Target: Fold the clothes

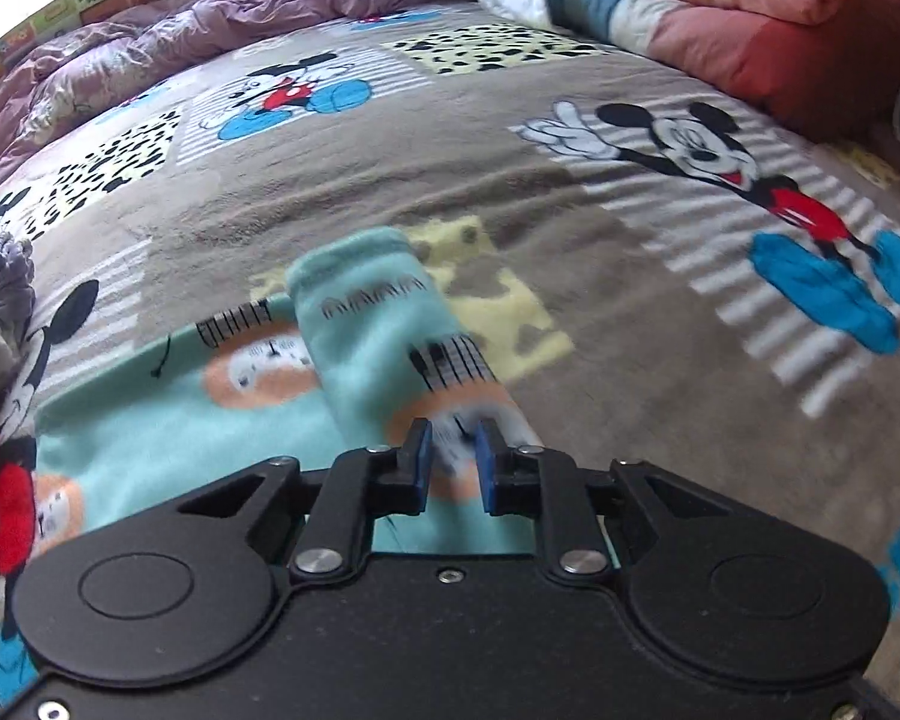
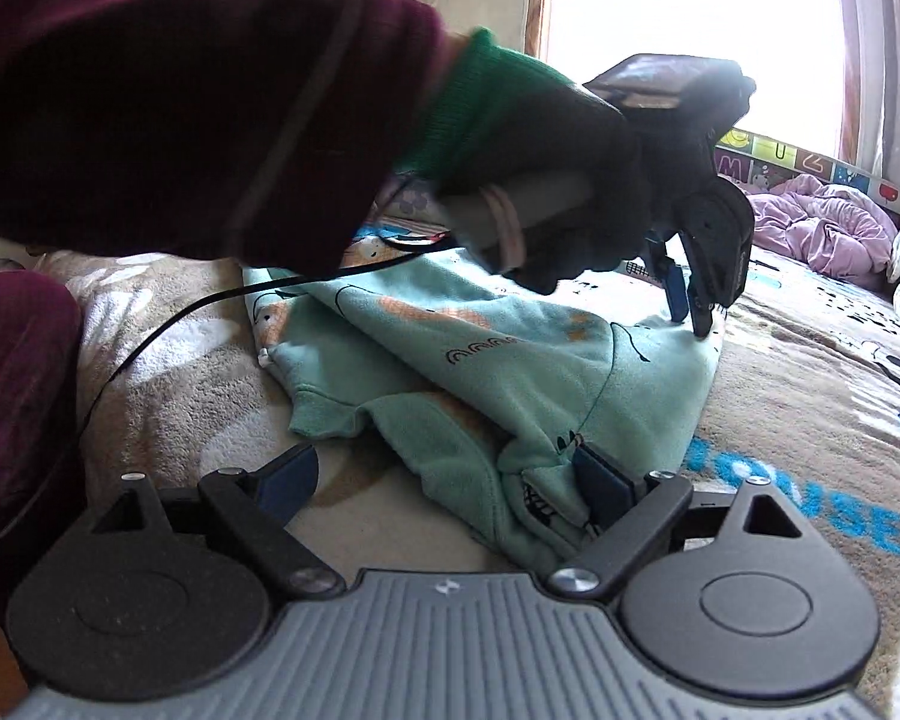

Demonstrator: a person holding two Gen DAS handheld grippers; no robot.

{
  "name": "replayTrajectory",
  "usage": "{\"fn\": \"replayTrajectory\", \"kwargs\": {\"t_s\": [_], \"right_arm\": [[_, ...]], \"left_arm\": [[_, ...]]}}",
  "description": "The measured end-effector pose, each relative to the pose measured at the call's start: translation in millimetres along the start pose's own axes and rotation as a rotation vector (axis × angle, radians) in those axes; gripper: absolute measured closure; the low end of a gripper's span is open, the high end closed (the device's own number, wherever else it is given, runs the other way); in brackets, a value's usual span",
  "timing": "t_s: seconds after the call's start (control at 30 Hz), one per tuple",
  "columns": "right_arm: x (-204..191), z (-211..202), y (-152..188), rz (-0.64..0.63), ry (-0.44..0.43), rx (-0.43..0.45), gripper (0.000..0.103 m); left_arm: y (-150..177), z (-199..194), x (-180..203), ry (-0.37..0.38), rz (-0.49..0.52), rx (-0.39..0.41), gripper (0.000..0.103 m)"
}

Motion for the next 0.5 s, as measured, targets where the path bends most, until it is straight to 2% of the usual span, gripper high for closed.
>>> {"fn": "replayTrajectory", "kwargs": {"t_s": [0.3,0.4,0.5], "right_arm": [[1.1,2.4,-0.6,0.003,-0.004,-0.006,0.010],[1.5,4.1,-1.3,0.004,-0.004,-0.008,0.009],[0.6,5.3,-1.2,0.001,-0.003,-0.009,0.008]], "left_arm": [[-46.1,46.7,-25.1,-0.022,-0.105,-0.007,0.094],[-58.5,57.4,-35.4,-0.008,-0.171,-0.012,0.098],[-70.4,62.9,-49.6,0.025,-0.281,-0.011,0.098]]}}
Point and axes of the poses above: each gripper's, at about its wrist camera, not at the fingertips, and z roughly the way its jaws point, x to its right, y to its underside, the point moved 3 cm from there along z, roughly the way its jaws point, and after that the axes turned 11 degrees about -z, right-handed, at the moved point
